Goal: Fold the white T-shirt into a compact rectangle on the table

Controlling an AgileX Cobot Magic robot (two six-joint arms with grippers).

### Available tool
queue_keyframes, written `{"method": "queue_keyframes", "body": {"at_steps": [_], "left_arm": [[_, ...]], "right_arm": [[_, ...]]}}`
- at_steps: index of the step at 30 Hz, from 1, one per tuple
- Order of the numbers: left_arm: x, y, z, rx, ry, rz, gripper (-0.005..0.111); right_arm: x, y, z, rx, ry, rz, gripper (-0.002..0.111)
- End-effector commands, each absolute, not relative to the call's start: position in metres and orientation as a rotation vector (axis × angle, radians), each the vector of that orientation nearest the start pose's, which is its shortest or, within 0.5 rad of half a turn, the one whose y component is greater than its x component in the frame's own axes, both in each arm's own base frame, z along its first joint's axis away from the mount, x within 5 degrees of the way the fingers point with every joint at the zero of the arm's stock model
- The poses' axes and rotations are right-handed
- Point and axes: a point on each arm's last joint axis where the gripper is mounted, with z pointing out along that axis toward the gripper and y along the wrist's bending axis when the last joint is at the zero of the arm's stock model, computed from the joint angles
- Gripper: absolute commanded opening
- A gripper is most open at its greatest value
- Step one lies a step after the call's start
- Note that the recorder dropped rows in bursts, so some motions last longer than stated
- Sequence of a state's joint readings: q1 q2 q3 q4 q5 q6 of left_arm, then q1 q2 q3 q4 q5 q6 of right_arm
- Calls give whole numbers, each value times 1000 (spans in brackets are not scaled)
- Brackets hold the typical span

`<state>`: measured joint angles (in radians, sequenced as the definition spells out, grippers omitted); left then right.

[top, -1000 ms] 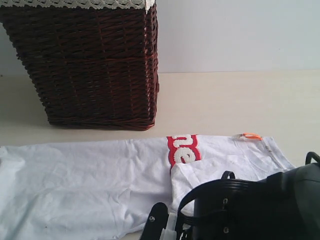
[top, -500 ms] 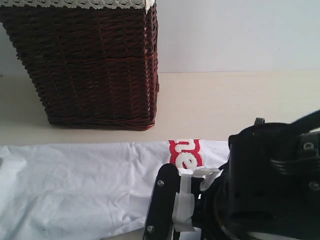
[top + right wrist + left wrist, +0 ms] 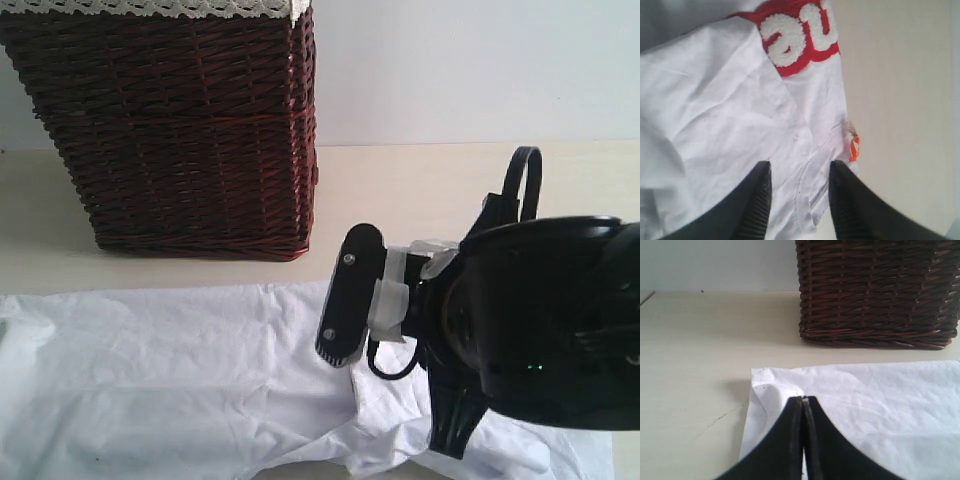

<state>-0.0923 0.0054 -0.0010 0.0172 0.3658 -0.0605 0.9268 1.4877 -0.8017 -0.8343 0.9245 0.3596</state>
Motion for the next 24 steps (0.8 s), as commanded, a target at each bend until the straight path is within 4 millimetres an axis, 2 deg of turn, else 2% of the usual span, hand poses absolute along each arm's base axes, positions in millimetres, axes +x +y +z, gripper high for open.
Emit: {"method": "queue_keyframes", "body": {"at_steps": [1,5,7,10,13,15,18,24], "left_arm": [[53,-4,181,38,1838,-87,0],[53,-4,181,38,1838,-87,0],[53,-4,181,38,1838,-87,0],[53,-4,181,38,1838,-87,0],[53,-4,181,38,1838,-87,0],[53,-4,181,38,1838,-87,0],[53,-4,181,38,1838,-87,0],[53,-4,181,38,1838,-87,0]], "right_arm": [[209,157,221,-1106,2277,-729,41],[206,152,215,-1098,2402,-661,41],[194,155,207,-1266,2500,-546,41],[177,164,200,-1499,2576,-313,48],[174,170,198,-1532,2569,-197,54],[177,172,196,-1523,2507,-184,56],[186,173,188,-1486,2411,-252,56],[203,174,159,-1447,2423,-453,55]]}}
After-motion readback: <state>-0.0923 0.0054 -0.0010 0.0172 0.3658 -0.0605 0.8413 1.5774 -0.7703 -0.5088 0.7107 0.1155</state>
